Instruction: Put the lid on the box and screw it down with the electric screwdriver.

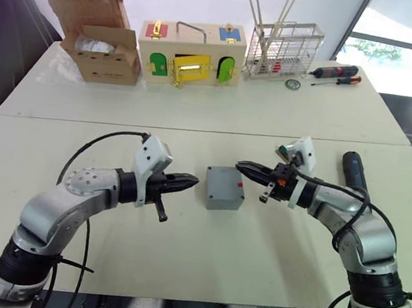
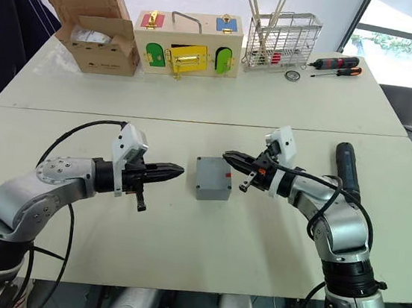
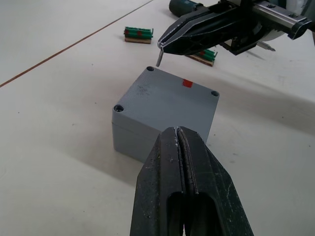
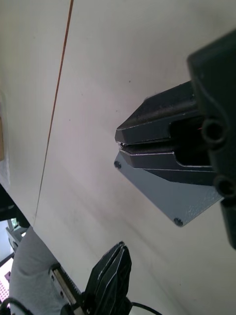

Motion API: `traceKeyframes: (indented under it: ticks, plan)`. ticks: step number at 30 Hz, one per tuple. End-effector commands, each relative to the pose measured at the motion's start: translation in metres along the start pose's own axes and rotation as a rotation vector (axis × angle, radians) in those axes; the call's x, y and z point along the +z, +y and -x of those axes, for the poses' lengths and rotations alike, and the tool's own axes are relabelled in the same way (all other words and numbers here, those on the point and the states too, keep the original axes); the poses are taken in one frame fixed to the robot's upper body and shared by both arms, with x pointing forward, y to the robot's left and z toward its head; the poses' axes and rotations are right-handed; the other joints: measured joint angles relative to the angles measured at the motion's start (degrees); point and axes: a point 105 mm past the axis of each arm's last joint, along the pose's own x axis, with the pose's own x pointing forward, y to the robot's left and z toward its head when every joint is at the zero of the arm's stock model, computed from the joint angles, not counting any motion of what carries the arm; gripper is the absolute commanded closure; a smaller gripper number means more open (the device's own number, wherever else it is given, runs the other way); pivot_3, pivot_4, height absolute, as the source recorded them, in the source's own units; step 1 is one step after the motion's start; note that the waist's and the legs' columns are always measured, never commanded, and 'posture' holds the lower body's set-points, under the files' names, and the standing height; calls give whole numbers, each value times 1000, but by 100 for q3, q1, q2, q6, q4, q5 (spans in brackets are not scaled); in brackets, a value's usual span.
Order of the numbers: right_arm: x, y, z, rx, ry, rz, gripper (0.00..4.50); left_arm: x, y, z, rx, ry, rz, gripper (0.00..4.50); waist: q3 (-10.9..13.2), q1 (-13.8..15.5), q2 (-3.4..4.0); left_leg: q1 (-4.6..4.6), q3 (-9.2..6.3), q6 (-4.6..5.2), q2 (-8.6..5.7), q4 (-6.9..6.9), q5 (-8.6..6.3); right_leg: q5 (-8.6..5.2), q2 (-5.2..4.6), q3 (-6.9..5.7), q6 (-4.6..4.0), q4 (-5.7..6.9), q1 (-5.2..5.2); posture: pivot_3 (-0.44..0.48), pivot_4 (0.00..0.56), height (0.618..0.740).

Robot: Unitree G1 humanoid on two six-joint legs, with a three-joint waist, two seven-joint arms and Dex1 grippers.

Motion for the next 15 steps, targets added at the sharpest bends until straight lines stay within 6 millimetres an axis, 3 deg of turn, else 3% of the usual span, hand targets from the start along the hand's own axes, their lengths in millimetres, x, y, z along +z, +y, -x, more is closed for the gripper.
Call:
traceKeyframes:
  ticks: [1, 15]
  plan:
    - [8, -1, 1, 0, -25, 41, 4474, 7, -6, 1, -10, -26, -22, 4500, 0, 0, 0, 0, 0, 0, 0, 0, 0, 0, 0, 0, 0, 0, 0, 0, 150, 734]
    - [1, -15, 0, -37, -4, 60, 4474, 6, -9, -2, -9, -35, -8, 4500, 0, 0, 0, 0, 0, -2, 0, 0, 1, 0, 0, 0, 0, 0, 0, 0, 150, 734]
